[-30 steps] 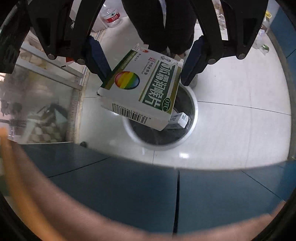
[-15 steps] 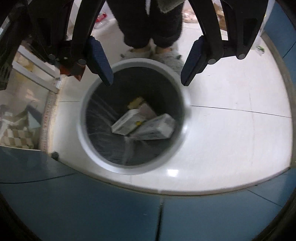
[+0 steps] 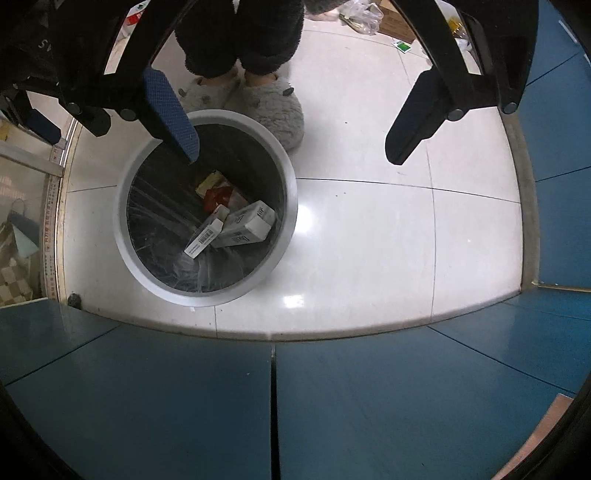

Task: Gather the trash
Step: 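Raise both tools back toward the counter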

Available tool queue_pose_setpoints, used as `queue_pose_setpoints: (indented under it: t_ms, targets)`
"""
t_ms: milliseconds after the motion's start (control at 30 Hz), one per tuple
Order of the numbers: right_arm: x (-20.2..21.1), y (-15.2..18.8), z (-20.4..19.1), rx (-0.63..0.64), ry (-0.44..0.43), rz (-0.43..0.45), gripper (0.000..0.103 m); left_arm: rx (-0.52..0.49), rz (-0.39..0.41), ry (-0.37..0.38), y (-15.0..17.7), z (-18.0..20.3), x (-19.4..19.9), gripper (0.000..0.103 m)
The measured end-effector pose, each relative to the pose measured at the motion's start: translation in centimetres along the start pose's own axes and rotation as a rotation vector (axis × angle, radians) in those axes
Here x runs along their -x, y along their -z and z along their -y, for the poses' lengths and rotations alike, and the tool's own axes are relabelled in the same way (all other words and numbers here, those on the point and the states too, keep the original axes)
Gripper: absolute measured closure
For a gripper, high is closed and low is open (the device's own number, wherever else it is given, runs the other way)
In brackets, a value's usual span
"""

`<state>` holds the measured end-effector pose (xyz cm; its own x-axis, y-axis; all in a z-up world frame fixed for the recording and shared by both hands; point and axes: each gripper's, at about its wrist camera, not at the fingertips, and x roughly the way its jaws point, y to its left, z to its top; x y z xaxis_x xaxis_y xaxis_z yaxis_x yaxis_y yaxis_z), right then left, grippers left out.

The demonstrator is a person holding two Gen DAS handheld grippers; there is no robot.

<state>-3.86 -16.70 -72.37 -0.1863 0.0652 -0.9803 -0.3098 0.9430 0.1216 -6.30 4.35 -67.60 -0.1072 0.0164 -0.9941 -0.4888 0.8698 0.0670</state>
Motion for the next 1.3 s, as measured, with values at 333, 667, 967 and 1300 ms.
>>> queue_pose_setpoints:
  t_ms: [333,667,967,1300]
  targets:
    - [4.0,1.2,0.4,-0.025,0.053,0.024,0.000,-0.003,0.016,0.000,1.6,0.2,3.8,0.000]
    - [12.4,2.5,-0.8,-0.005,0.061,0.064,0.000,-0.015,0.028,-0.008,3.4,-0.6,11.6,0.000]
    - [25.2,5.1,-2.7,0.043,0.051,0.101,0.000,-0.036,0.073,0.026,5.7,-1.5,23.0,0.000]
    - [38.8,9.5,-5.6,0.072,0.007,0.120,0.000,-0.061,0.130,0.094,8.4,-3.0,34.1,0.000]
